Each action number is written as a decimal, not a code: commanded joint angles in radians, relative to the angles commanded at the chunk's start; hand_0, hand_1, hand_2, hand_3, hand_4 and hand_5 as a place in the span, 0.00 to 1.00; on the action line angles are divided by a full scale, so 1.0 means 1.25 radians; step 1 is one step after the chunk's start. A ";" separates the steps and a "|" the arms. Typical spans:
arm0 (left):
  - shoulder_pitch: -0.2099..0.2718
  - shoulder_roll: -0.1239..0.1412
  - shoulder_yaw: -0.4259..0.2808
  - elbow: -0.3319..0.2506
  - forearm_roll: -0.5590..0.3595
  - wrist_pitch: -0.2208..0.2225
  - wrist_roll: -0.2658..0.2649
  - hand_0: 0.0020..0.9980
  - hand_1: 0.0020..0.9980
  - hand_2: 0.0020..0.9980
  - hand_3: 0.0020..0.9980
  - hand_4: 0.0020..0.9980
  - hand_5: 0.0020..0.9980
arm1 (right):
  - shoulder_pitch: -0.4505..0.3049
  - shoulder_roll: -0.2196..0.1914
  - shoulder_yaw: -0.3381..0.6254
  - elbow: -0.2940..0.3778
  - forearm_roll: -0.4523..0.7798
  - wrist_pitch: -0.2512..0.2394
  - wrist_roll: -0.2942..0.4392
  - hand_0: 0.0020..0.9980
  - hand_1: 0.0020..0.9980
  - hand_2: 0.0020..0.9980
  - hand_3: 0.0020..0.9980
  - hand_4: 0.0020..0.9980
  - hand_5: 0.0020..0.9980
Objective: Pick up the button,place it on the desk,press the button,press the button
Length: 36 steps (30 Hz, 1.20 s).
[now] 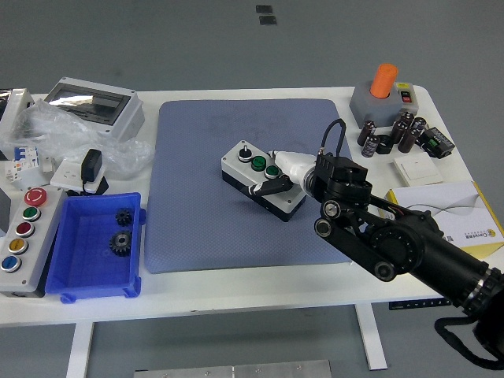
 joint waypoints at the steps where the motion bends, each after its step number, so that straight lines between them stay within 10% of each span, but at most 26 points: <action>1: 0.000 0.000 0.000 0.000 0.000 0.000 0.000 0.60 0.53 0.51 0.57 0.50 0.14 | 0.000 0.000 -0.003 0.000 -0.002 -0.004 0.000 1.00 1.00 1.00 1.00 1.00 0.75; 10: -0.001 0.000 0.003 0.000 -0.002 0.000 -0.002 0.59 0.53 0.51 0.57 0.50 0.13 | 0.002 -0.001 -0.038 -0.005 -0.026 -0.049 0.000 0.96 0.99 1.00 1.00 1.00 0.59; 11: -0.002 0.000 0.002 0.000 -0.002 0.000 -0.002 0.59 0.53 0.51 0.57 0.50 0.13 | 0.002 -0.001 -0.042 -0.006 -0.027 -0.051 0.000 0.74 0.84 0.95 1.00 0.94 0.50; 16: -0.003 -0.001 0.001 0.000 0.000 -0.001 -0.004 0.59 0.53 0.51 0.57 0.50 0.13 | 0.004 0.000 -0.054 -0.007 -0.037 -0.053 0.000 0.74 0.84 0.95 1.00 0.94 0.50; 17: -0.003 -0.001 0.000 0.000 0.000 -0.001 -0.005 0.59 0.53 0.51 0.57 0.48 0.11 | 0.005 0.000 -0.056 -0.007 -0.040 -0.053 0.000 0.40 0.68 0.79 1.00 0.82 0.33; 28: -0.003 -0.001 -0.002 0.000 0.001 -0.001 -0.007 0.59 0.53 0.52 0.57 0.48 0.10 | 0.011 0.001 -0.078 -0.008 -0.077 -0.069 0.000 0.31 0.63 0.72 1.00 0.80 0.29; 34: -0.002 -0.001 0.000 0.000 -0.002 -0.001 -0.009 0.59 0.53 0.52 0.58 0.49 0.10 | 0.012 0.001 -0.094 -0.008 -0.087 -0.083 0.000 0.24 0.53 0.63 0.89 0.73 0.23; 36: -0.002 -0.001 -0.001 0.000 -0.003 -0.001 -0.009 0.59 0.54 0.52 0.58 0.49 0.11 | 0.012 0.000 -0.098 -0.005 -0.086 -0.088 0.000 0.19 0.46 0.53 0.69 0.59 0.15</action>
